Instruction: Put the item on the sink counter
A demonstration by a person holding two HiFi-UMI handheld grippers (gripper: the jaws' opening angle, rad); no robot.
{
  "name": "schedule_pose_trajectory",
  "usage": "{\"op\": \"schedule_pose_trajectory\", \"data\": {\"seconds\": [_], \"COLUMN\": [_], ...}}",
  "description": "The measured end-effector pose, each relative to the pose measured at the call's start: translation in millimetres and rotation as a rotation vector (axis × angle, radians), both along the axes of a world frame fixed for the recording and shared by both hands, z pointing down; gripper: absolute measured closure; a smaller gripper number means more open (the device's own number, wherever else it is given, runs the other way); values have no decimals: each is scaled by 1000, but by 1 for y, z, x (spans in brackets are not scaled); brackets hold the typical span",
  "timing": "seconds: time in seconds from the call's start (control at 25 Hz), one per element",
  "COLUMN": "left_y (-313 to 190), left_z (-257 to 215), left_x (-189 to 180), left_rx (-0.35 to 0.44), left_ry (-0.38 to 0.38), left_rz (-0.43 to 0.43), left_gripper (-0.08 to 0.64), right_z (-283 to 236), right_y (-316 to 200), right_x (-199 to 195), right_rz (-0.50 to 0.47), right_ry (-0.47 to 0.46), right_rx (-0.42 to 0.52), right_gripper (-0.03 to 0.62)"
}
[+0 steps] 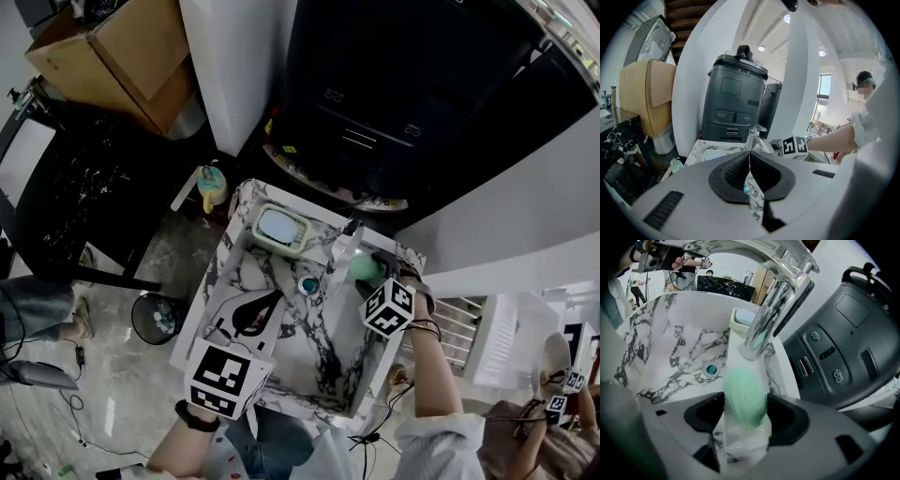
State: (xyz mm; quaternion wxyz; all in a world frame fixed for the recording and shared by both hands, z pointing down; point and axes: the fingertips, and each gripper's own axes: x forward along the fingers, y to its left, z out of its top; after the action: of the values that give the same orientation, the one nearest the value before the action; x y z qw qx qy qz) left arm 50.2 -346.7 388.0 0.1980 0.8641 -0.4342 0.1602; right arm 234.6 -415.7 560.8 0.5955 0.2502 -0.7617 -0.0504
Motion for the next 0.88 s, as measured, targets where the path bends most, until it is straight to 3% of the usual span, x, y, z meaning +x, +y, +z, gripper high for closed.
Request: {"op": "schedule_pose_trajectory", "data": {"seconds": [0.24,0.52,0.88], "left_y": [3,8,17], "left_z": [-2,-7,-16], "left_x": [-1,0,-1], "left_rx": [1,15,34], "left_ry": [0,1,5], "left_rz": [-3,-14,-40], "left_gripper": [543,543,542], "right_z": [-1,-12,-20], "right_y": [11,14,24], "right_x": [-6,-8,-10], "right_rz": [-35,90,154], "right_ry": [37,-102,-164], "right_rx": [8,-30,-33], "right_gripper": [402,447,457]}}
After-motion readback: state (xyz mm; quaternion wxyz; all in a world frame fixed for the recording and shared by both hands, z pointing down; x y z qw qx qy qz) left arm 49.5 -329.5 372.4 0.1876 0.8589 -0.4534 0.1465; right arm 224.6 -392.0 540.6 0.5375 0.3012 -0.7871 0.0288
